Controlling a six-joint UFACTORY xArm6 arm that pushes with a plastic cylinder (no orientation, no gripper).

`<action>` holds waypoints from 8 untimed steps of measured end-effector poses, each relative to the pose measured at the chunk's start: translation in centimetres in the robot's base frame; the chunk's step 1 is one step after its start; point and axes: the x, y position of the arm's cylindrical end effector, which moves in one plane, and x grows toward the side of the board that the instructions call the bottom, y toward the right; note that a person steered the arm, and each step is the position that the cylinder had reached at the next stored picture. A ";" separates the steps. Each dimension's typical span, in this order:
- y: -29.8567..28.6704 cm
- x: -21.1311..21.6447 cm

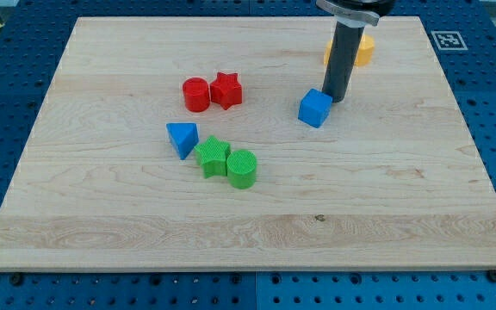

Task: Move the blue cube towards the center of board

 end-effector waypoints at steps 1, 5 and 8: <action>0.0 1.1; 2.1 4.2; 0.2 3.9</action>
